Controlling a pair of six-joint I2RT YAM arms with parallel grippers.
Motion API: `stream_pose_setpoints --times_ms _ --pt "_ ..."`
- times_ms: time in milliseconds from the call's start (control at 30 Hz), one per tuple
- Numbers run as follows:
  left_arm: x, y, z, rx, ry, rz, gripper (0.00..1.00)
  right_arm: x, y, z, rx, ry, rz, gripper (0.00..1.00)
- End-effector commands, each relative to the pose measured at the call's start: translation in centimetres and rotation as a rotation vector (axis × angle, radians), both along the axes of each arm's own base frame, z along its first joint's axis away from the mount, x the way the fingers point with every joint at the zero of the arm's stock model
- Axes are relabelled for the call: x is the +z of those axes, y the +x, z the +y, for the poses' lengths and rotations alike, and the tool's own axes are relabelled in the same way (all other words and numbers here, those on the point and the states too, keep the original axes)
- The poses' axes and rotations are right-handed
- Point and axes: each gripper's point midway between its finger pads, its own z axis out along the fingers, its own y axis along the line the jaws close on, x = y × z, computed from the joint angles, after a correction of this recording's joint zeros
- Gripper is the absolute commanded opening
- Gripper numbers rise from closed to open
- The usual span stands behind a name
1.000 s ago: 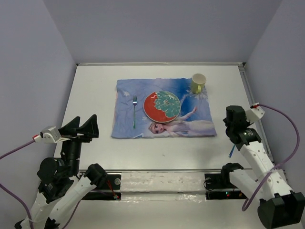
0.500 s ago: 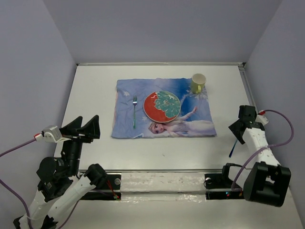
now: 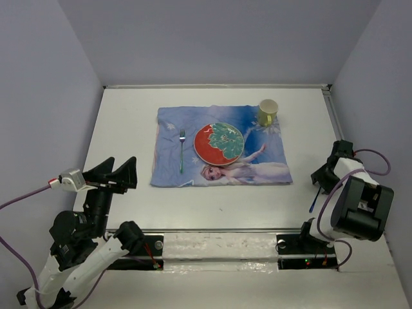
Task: Set the dinner table for one person
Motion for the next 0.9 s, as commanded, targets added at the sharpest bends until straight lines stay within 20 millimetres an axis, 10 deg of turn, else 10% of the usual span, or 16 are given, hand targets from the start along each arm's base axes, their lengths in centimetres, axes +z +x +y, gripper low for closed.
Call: stream_pose_setpoints --times_ms 0,467,867 --pt "3.1 -4.0 4.5 -0.008 -0.198 -0.165 0.99 0.4 2.3 -0.7 0.053 -0.009 -0.051 0.50" --pt "2.9 -3.9 4.3 -0.030 -0.193 -0.154 0.99 1.5 4.9 -0.7 0.131 -0.006 -0.140 0.00" --pt "2.8 -3.6 4.1 -0.018 -0.183 -0.150 0.99 5.1 6.5 0.8 0.262 -0.208 -0.165 0.00"
